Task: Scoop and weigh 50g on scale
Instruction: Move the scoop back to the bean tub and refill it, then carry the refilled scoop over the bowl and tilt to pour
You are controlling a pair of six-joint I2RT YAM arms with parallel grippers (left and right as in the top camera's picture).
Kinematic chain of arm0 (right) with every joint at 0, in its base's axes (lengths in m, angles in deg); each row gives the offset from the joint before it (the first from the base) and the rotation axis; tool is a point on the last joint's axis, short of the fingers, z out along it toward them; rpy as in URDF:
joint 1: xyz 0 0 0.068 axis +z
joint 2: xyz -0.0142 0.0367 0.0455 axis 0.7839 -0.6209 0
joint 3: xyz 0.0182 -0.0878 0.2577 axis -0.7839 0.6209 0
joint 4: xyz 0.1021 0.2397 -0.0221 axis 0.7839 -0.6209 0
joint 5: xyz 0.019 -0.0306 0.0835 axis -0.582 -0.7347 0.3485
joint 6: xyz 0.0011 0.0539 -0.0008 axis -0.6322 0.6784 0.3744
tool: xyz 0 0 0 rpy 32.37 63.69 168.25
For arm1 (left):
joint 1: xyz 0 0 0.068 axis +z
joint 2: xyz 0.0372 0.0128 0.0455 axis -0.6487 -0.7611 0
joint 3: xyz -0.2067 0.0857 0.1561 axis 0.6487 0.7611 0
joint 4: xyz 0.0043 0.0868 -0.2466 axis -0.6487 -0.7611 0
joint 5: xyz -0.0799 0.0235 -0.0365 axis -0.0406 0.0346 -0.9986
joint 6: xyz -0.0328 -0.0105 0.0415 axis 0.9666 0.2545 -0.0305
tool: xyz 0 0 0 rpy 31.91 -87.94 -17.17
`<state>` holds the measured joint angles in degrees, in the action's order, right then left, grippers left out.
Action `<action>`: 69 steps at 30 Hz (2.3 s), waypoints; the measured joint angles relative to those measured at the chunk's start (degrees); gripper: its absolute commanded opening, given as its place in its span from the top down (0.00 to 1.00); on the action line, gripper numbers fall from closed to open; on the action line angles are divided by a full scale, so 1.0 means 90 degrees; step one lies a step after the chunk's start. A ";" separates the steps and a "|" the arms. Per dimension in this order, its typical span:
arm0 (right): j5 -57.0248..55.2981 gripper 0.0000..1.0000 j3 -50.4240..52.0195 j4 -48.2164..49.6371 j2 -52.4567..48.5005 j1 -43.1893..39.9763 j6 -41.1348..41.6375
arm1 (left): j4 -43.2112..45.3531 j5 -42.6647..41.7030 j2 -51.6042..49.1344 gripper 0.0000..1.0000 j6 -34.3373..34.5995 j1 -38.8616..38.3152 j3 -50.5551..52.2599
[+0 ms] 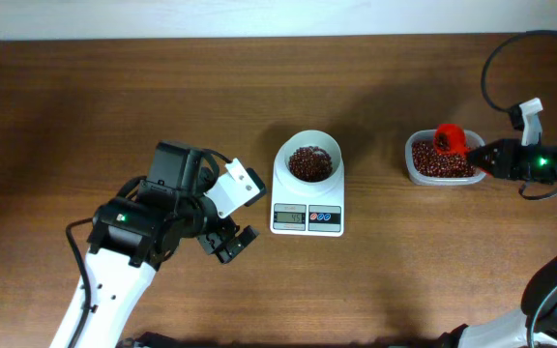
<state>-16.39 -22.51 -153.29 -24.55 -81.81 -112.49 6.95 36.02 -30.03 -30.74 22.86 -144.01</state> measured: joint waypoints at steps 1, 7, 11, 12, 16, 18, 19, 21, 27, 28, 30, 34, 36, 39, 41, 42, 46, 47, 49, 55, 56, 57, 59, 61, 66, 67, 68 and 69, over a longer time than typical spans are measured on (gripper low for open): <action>0.0311 0.96 0.0000 -0.0056 0.0000 0.0034 0.0000 | 0.0000 0.0000 0.0000 0.01 0.0000 0.0000 0.0000; 0.1095 0.96 0.0000 -0.0124 0.0000 0.1076 0.0002 | 0.0000 0.0000 0.0000 0.01 0.0000 0.0000 0.0000; 0.1214 0.96 0.0000 -0.0073 0.0000 0.2149 0.0005 | 0.0000 0.0000 0.0000 0.01 0.0000 0.0000 0.0000; 0.1207 0.96 0.0000 0.0017 0.0000 0.2443 0.0005 | 0.0000 0.0000 0.0000 0.01 0.0000 0.0000 0.0000; 0.0551 0.96 0.0005 0.0563 0.0000 0.3220 0.0005 | 0.0000 0.0000 0.0000 0.01 0.0000 0.0000 0.0000; 0.0000 0.96 0.0005 0.0867 0.0000 0.3551 0.0000 | 0.0000 0.0000 0.0000 0.01 0.0000 0.0000 0.0000; -0.0257 0.96 0.0005 0.1010 0.0000 0.3708 0.0000 | 0.0000 0.0000 0.0000 0.01 0.0000 0.0000 0.0000; -0.0578 0.96 0.0010 0.1275 0.0000 0.3966 -0.0015 | 0.0000 0.0000 0.0000 0.01 0.0000 0.0000 0.0000; -0.1362 0.96 0.0010 0.1372 0.0000 0.4221 -0.0192 | -0.0002 0.0000 0.0000 0.01 0.0000 0.0000 0.0000; -0.1481 0.96 0.0010 0.1396 0.0000 0.4255 -0.0233 | -0.0002 0.0000 0.0000 0.01 0.0000 0.0000 0.0000; -0.1717 0.96 0.0002 0.1413 0.0005 0.4340 -0.0272 | -0.0002 0.0000 0.0000 0.01 0.0000 0.0000 0.0000; -0.2057 0.96 0.0002 0.1423 0.0036 0.4607 -0.0389 | -0.0002 0.0000 0.0000 0.01 0.0000 0.0000 0.0000; -0.2227 0.96 -0.0010 0.1452 0.0044 0.4692 -0.0401 | 0.0000 0.0000 0.0000 0.01 0.0000 0.0000 0.0000; -0.2399 0.96 -0.0095 0.1462 0.0051 0.4792 -0.0413 | -0.0002 0.0000 0.0000 0.01 0.0000 0.0000 0.0000; -0.2431 0.96 -0.0121 0.1520 0.0073 0.4843 -0.0410 | 0.0000 0.0000 0.0000 0.01 0.0000 0.0000 0.0000; -0.2450 0.96 -0.0129 0.1574 0.0085 0.4860 -0.0413 | -0.0002 0.0000 0.0000 0.01 0.0000 0.0000 0.0000; -0.2538 0.96 -0.0163 0.1581 0.0087 0.4877 -0.0413 | -0.0002 0.0000 0.0000 0.01 0.0000 0.0000 0.0000; -0.2538 0.96 -0.0165 0.1547 0.0087 0.4889 -0.0415 | 0.0000 0.0000 0.0000 0.01 0.0000 0.0000 0.0000; -0.2543 0.96 -0.0165 0.1506 0.0087 0.4976 -0.0408 | 0.0000 0.0000 0.0000 0.01 0.0000 0.0000 0.0000; -0.2555 0.96 -0.0165 0.1547 0.0087 0.5085 -0.0415 | -0.0002 0.0000 0.0000 0.01 0.0000 0.0000 0.0000; -0.2569 0.96 -0.0165 0.1566 0.0087 0.5107 -0.0415 | -0.0002 0.0000 0.0000 0.01 0.0000 0.0000 0.0000; -0.2710 0.96 -0.0165 0.1654 0.0087 0.5112 -0.0410 | 0.0000 0.0000 0.0000 0.01 0.0000 0.0000 0.0000; -0.2980 0.96 -0.0175 0.1817 0.0087 0.5105 -0.0410 | -0.0002 0.0000 0.0000 0.01 0.0000 0.0000 0.0000; -0.2749 0.96 -0.0177 0.1671 0.0090 0.5105 -0.0415 | -0.0002 0.0000 0.0000 0.01 0.0000 0.0000 0.0000; -0.2924 0.96 -0.0180 0.1875 0.0092 0.5110 -0.0418 | -0.0002 0.0000 0.0000 0.01 0.0000 0.0000 0.0000; -0.2892 0.96 -0.0187 0.1778 0.0092 0.5110 -0.0413 | -0.0002 0.0000 0.0000 0.01 0.0000 0.0000 0.0000; -0.2890 0.96 -0.0187 0.1734 0.0095 0.5112 -0.0410 | -0.0002 0.0000 0.0000 0.01 0.0000 0.0000 0.0000; -0.2929 0.96 -0.0187 0.1761 0.0097 0.5110 -0.0420 | -0.0002 0.0000 0.0000 0.01 0.0000 0.0000 0.0000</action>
<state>-42.75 -24.19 -137.45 -23.67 -35.83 -116.27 6.93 36.02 -30.03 -30.74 22.86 -144.01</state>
